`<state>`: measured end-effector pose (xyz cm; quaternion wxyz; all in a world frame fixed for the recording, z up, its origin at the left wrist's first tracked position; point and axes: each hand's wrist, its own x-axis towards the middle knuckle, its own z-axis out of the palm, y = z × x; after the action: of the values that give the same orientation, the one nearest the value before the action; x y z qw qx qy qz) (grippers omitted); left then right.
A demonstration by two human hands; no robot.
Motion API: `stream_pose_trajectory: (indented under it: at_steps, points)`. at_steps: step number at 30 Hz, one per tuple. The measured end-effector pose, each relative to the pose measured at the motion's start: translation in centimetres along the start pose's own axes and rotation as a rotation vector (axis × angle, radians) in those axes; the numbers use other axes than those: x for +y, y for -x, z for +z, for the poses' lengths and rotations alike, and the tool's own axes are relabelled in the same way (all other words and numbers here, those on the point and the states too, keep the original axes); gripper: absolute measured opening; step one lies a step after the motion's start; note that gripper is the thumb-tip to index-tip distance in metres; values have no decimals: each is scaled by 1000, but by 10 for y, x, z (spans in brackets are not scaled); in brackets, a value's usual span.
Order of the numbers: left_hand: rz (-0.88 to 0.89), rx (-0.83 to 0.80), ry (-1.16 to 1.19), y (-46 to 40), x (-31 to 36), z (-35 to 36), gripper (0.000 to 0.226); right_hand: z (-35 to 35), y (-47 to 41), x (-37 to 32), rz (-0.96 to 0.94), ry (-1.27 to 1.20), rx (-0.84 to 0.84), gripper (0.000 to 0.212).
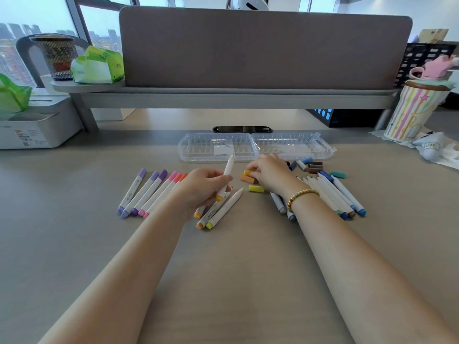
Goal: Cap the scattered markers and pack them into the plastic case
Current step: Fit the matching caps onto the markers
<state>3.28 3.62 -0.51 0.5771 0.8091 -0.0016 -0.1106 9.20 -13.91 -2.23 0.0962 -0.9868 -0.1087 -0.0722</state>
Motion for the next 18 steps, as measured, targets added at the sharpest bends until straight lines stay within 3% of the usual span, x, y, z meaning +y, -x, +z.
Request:
stream_pose_trajectory:
  at_steps: [7,9,13,18]
  points:
    - [12,20,-157,0,2,5,19,-3,-1,-6,-116,237,60,24]
    - [32,52,-133,0,3,5,19,-3,-1,-6,-82,187,76,25]
    - [80,177,-94,0,2,3,26,-16,1,-6,72,-427,127,39]
    - [146,179,-205,-1,0,4,26,-30,-1,-12,263,-1192,114,9]
